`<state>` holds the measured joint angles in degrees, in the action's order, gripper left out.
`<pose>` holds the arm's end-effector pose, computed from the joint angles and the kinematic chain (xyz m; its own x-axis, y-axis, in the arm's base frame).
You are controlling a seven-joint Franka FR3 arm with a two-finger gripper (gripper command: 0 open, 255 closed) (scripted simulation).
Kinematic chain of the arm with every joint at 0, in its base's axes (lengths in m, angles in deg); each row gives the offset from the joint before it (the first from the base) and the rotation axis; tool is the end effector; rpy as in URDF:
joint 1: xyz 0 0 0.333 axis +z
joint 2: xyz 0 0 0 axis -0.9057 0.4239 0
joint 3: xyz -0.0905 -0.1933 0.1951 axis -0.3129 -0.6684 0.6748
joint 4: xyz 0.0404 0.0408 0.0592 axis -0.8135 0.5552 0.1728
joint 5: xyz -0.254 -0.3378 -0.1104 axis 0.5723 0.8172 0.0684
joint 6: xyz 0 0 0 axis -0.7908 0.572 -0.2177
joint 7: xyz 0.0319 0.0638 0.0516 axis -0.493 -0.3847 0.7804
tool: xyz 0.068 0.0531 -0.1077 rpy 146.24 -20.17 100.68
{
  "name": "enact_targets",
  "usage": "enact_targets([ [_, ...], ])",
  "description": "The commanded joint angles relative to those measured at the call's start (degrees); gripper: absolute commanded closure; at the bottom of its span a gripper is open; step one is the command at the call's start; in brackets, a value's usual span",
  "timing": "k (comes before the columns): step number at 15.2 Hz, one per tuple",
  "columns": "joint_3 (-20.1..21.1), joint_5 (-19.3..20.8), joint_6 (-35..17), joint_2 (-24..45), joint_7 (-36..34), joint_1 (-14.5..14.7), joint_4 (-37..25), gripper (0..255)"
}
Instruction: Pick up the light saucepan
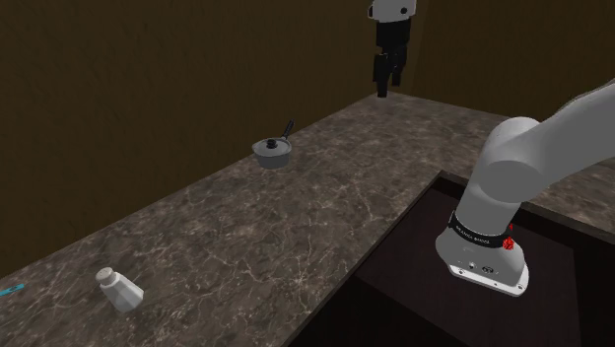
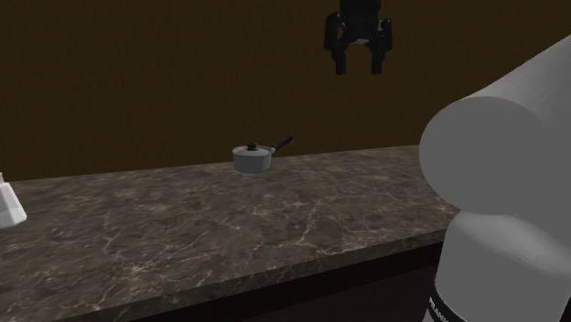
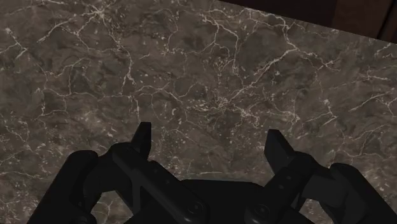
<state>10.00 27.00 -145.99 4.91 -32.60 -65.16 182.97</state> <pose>0.3740 -0.0370 0.5161 0.9970 0.0143 -0.0763 0.0166 -0.9994 0.0304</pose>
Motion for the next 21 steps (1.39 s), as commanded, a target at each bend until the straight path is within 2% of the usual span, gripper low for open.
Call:
enact_targets([
  [1,0.0,0.0,0.0,0.0,0.0,0.0,0.0,0],
  [11,1.5,-3.3,-18.7,16.4,-3.2,2.0,-2.1,0],
  [21,2.8,-5.7,-32.5,35.5,-5.3,3.6,-11.9,0],
])
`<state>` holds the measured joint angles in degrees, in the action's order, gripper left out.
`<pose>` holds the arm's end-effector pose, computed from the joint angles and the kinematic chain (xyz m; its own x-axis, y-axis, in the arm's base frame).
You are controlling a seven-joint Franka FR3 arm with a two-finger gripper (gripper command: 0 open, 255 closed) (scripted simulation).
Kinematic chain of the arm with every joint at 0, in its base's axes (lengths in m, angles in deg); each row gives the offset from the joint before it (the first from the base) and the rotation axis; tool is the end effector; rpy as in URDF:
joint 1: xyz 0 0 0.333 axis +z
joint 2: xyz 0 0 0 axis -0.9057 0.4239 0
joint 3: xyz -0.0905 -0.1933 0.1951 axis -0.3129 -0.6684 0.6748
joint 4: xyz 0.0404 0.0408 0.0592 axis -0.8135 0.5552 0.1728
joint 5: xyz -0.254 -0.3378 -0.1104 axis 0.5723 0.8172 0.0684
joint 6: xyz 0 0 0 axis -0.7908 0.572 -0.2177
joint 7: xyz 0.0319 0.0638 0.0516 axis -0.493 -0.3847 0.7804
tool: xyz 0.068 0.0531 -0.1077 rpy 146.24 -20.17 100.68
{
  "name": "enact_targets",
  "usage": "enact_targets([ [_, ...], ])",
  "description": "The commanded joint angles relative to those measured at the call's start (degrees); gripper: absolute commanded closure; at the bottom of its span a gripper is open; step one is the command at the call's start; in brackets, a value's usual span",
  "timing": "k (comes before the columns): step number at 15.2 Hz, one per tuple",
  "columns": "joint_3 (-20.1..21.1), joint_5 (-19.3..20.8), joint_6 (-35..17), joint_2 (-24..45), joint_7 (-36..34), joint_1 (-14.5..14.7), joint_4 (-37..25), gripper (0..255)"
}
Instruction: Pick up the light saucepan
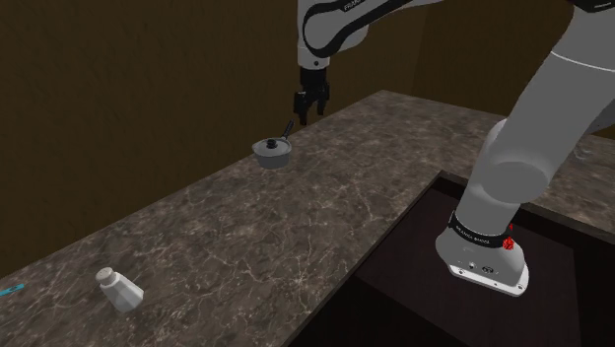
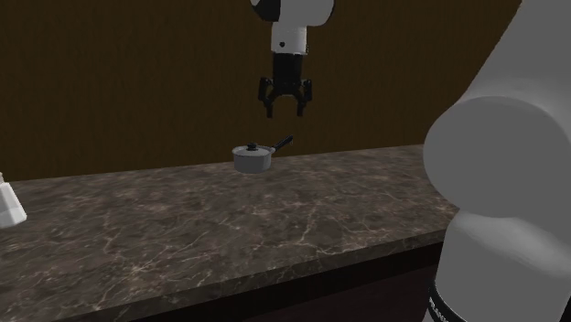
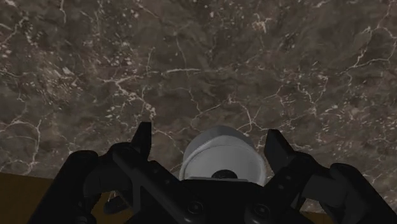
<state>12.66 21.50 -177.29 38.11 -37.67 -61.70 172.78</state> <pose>0.5525 0.0241 0.3858 0.9975 0.0050 0.0705 0.0065 -0.9997 -0.0214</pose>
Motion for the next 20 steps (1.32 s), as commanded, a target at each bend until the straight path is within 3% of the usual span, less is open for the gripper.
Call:
enact_targets([
  [1,0.3,-0.4,-2.2,4.3,-0.4,0.3,-3.1,0],
  [13,1.5,-1.8,-8.9,27.5,-2.5,1.6,-25.0,0],
  [20,1.6,-1.9,-13.5,29.6,-2.2,1.6,-22.5,0],
])
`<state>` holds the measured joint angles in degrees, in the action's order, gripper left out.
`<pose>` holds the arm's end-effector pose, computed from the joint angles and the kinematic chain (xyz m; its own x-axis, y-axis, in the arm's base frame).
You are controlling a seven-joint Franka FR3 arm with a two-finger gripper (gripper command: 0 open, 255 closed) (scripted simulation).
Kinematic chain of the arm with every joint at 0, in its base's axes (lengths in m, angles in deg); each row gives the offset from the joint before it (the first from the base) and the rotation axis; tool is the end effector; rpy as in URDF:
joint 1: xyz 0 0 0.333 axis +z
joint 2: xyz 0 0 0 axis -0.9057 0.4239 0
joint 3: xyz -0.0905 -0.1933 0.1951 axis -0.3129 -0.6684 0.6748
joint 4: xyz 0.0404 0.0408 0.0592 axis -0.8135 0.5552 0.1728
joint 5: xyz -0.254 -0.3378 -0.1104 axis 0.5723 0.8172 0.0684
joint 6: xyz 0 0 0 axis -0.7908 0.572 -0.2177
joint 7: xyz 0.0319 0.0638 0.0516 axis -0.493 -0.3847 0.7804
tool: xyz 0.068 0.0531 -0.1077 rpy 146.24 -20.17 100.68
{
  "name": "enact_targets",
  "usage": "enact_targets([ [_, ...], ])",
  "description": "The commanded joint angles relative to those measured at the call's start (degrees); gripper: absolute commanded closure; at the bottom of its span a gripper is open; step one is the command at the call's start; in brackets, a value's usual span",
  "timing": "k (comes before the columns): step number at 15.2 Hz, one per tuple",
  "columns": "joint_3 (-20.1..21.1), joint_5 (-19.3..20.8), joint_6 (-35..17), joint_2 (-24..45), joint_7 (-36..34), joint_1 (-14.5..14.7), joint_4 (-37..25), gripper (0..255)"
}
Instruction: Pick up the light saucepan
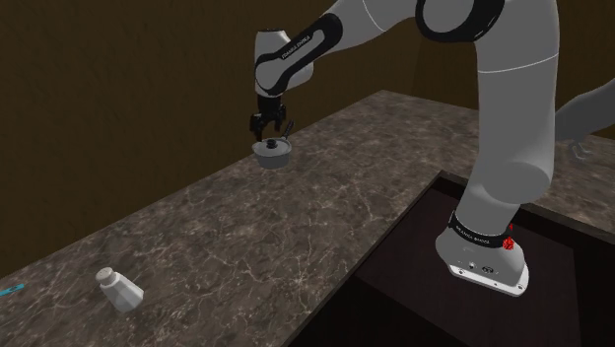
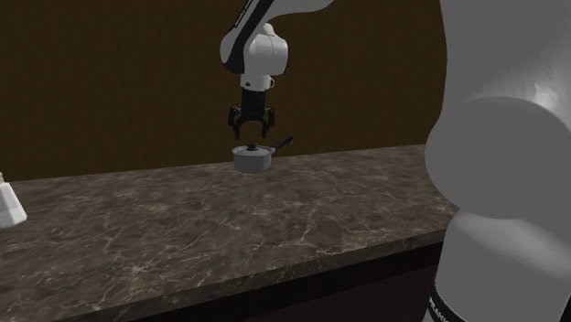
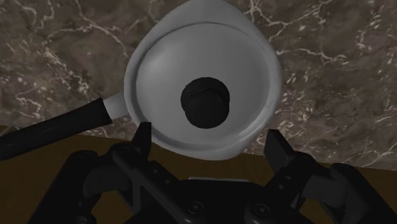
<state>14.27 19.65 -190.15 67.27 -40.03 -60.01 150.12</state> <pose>0.6891 0.0699 0.2962 0.9842 -0.0069 0.1768 0.0037 -0.9982 -0.0595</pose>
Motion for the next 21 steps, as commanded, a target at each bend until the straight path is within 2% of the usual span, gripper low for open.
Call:
enact_targets([
  [1,0.0,-0.1,-1.0,0.6,0.2,-0.1,0.4,0],
  [2,0.0,-0.1,-1.0,0.7,0.2,-0.1,0.3,0],
  [3,0.0,-0.1,-1.0,0.6,0.2,-0.1,0.4,255],
  [12,0.0,-0.1,-1.0,0.7,0.2,-0.1,0.3,255],
  [21,-0.1,0.1,5.0,-2.1,-0.1,-0.1,-2.9,255],
])
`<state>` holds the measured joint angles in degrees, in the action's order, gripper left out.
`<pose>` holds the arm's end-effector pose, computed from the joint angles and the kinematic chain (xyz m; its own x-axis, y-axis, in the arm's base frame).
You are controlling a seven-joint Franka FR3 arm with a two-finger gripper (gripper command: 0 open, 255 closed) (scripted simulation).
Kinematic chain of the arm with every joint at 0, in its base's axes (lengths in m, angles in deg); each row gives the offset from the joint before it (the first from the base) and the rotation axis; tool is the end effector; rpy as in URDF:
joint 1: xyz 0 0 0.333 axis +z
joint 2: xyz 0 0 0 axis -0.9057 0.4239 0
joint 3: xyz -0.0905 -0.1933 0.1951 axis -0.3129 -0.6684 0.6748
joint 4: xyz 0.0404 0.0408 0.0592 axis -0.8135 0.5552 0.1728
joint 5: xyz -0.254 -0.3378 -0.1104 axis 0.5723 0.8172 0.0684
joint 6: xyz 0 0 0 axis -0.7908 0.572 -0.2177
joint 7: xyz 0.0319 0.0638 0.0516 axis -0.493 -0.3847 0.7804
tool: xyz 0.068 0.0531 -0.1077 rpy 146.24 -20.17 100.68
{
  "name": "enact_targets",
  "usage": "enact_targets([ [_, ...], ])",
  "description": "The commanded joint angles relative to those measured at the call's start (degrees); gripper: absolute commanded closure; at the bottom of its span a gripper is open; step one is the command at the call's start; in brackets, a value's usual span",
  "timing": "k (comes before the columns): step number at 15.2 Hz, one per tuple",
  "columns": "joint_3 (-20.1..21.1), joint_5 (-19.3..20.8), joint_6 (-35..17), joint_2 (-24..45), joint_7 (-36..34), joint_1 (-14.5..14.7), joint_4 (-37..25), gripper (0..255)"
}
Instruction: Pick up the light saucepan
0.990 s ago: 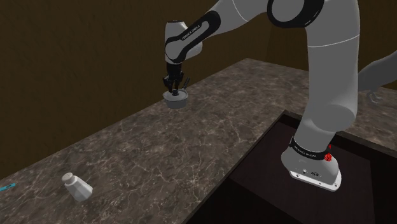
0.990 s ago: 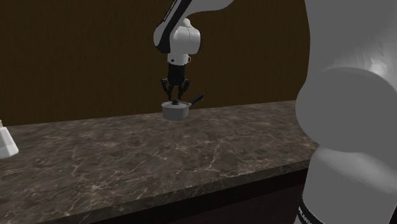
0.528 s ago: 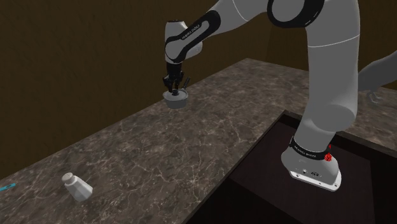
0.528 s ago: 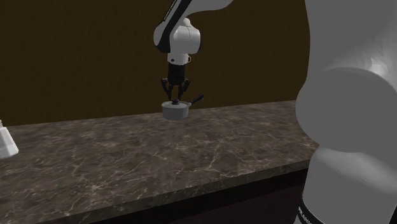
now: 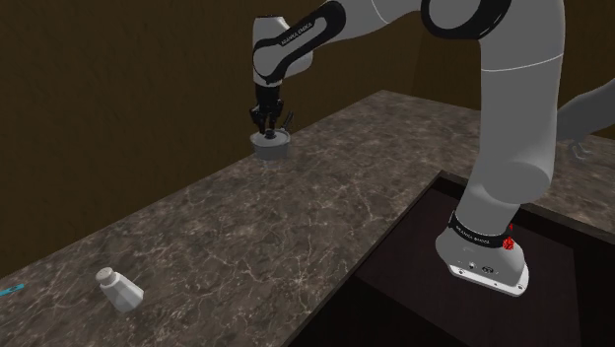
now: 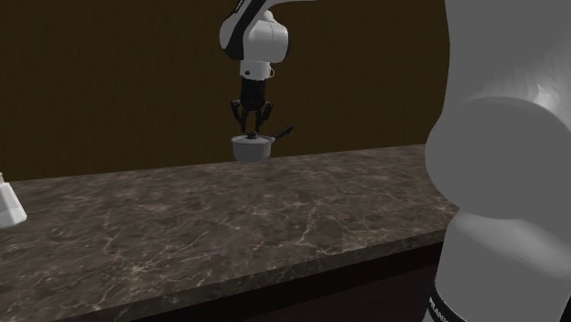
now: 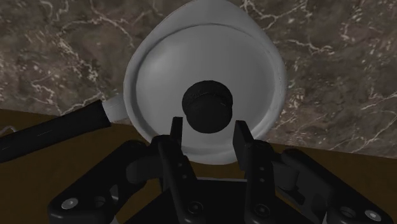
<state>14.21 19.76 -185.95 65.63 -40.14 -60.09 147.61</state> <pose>0.6926 0.0690 0.3308 0.9844 -0.0069 0.1760 0.0036 -0.9982 -0.0593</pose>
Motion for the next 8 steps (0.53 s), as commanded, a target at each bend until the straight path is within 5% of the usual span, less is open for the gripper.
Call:
enact_targets([
  [1,0.0,0.0,1.4,-0.7,-0.1,0.0,-0.8,255],
  [8,0.0,0.1,5.0,-1.8,-0.2,0.0,-3.2,255],
])
